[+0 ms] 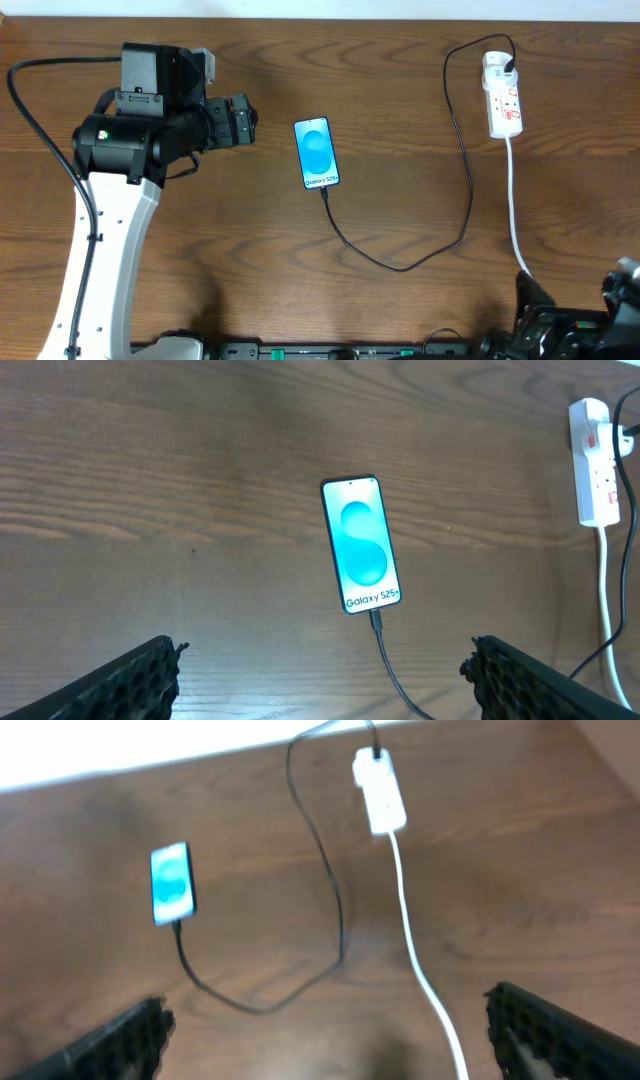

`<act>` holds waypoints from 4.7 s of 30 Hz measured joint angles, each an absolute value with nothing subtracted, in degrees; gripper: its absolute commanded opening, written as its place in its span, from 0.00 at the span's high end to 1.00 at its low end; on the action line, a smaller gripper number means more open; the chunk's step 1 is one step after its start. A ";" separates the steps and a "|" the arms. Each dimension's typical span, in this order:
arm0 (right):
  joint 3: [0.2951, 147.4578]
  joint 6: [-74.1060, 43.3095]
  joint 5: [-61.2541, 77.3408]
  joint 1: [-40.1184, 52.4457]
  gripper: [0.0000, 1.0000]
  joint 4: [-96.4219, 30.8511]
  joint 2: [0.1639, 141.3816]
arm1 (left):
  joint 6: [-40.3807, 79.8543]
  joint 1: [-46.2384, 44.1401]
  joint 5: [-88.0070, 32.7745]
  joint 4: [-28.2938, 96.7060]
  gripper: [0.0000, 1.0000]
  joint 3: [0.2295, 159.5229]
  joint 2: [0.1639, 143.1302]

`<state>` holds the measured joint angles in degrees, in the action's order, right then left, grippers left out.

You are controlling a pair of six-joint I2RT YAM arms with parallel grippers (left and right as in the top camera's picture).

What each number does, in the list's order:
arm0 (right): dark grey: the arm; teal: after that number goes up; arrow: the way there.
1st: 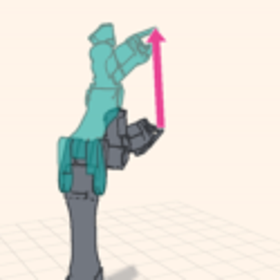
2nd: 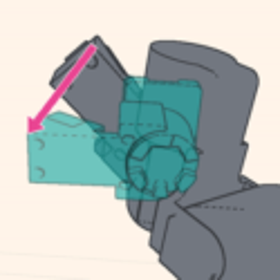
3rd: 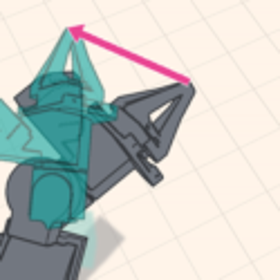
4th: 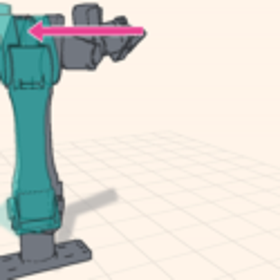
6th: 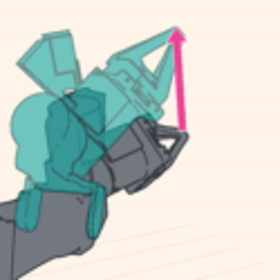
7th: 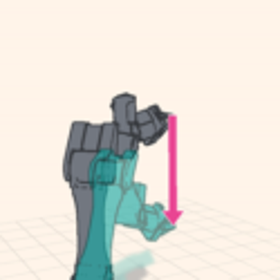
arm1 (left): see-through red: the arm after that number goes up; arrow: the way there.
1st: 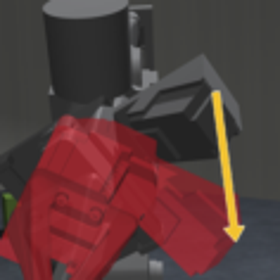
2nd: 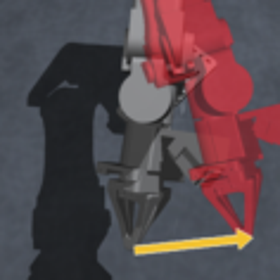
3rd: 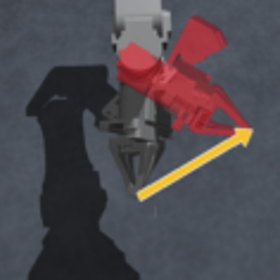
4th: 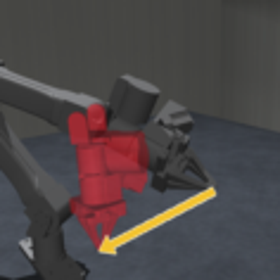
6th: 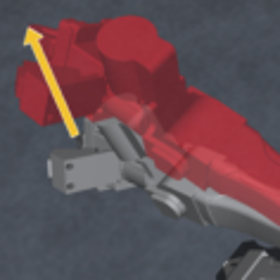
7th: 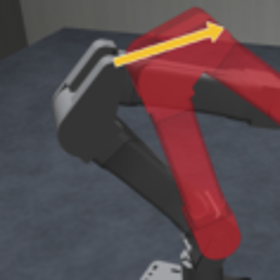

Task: Plug charger to phone and switch on socket

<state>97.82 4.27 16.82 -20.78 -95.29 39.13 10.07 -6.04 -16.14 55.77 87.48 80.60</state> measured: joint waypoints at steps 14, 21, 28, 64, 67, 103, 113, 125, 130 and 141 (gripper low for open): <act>44.60 5.56 16.91 -10.72 0.01 -43.66 14.48 | 10.07 -6.04 -16.12 55.77 0.07 87.48 80.60; 22.57 6.09 16.97 -6.20 0.01 -18.63 5.93 | 10.04 -6.04 -16.12 55.75 0.07 87.48 80.60; 6.55 6.33 16.97 -3.33 0.01 -1.52 0.93 | 10.07 -6.04 -16.14 55.77 0.07 87.48 80.60; 0.38 4.75 16.93 -1.04 0.01 -2.66 0.73 | 10.07 -6.04 -16.14 55.75 0.07 87.48 80.60; 0.38 4.75 16.93 -1.04 0.01 -2.66 0.73 | 10.07 -6.04 -16.14 55.77 0.07 87.48 80.60; 0.38 4.60 16.93 -1.04 0.01 -2.66 0.73 | -13.85 -5.32 -10.41 2.33 0.07 13.04 17.98; 0.38 4.60 16.91 -1.04 0.01 -2.66 0.73 | -14.00 -4.95 -10.39 1.87 0.07 1.72 6.68; 0.38 4.60 16.93 -1.04 0.01 -2.63 0.73 | -14.00 -4.95 -9.72 1.80 0.07 1.58 0.75; 0.38 4.58 16.93 -1.04 0.01 -2.63 0.73 | -14.00 -4.95 -9.72 1.80 0.07 1.58 0.62; 0.38 4.60 16.93 -1.04 0.01 -2.66 0.73 | -14.00 -4.95 -9.72 1.80 0.07 1.58 0.64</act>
<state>0.38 4.60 16.93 -1.04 -2.66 0.73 -14.00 -4.95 -9.72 1.80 1.58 0.64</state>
